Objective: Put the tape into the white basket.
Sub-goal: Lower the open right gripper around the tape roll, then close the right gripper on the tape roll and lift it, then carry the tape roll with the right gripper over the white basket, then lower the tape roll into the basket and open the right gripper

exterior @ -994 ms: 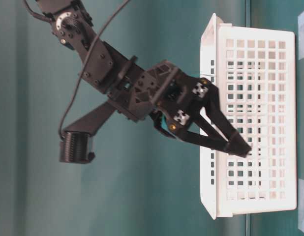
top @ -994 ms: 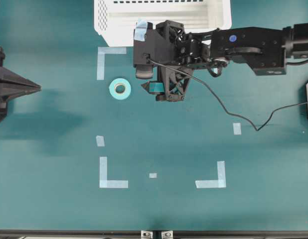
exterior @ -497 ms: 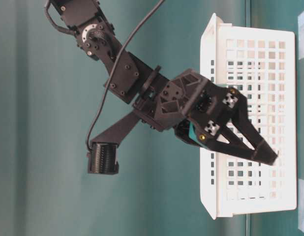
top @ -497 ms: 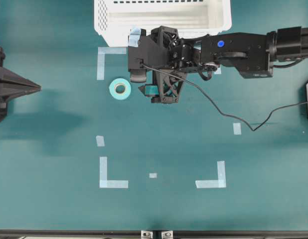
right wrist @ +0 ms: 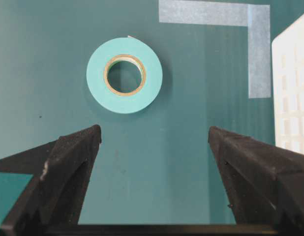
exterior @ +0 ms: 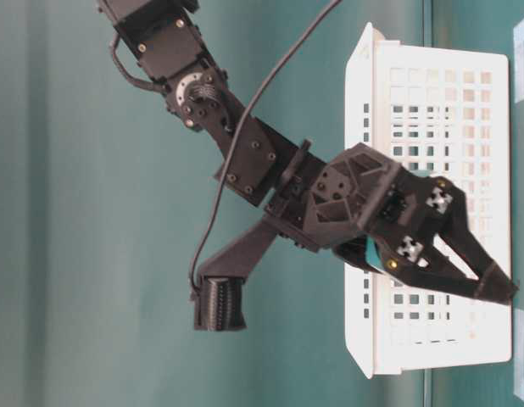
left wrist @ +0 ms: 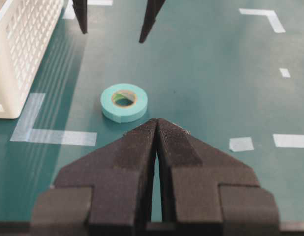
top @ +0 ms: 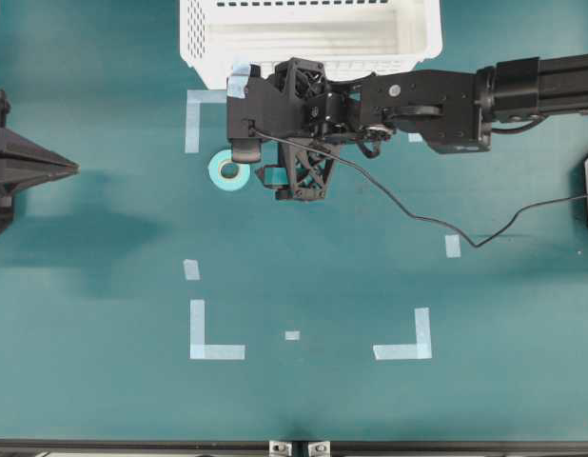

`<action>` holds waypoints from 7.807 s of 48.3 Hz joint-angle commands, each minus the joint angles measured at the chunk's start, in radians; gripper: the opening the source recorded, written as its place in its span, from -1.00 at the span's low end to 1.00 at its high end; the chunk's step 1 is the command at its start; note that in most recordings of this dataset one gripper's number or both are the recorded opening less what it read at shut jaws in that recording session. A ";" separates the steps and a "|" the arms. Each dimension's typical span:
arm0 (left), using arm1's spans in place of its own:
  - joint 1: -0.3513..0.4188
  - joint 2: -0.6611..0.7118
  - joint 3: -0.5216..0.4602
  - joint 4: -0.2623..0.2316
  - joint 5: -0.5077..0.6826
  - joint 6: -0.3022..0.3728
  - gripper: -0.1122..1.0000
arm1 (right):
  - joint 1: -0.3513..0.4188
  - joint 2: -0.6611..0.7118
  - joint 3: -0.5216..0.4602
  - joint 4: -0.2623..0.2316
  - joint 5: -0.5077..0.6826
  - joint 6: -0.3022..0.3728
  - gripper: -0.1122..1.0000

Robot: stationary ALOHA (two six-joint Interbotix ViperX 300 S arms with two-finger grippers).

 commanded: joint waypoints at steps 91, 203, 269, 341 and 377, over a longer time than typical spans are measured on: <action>0.003 0.008 -0.008 -0.003 -0.014 0.000 -0.99 | 0.021 0.163 -0.127 0.002 -0.097 0.029 0.98; 0.003 0.008 -0.008 -0.003 -0.014 0.000 -0.99 | 0.031 -0.025 -0.126 -0.012 0.003 0.028 0.43; 0.003 0.008 -0.008 -0.003 -0.014 0.000 -0.99 | -0.133 -0.222 -0.055 -0.014 0.100 0.025 0.43; 0.014 0.008 -0.008 -0.003 -0.015 -0.002 -0.99 | -0.337 -0.281 0.098 -0.086 0.098 0.021 0.88; 0.021 0.008 -0.006 -0.003 -0.014 -0.002 -0.99 | -0.233 -0.408 0.198 -0.083 0.032 0.029 0.83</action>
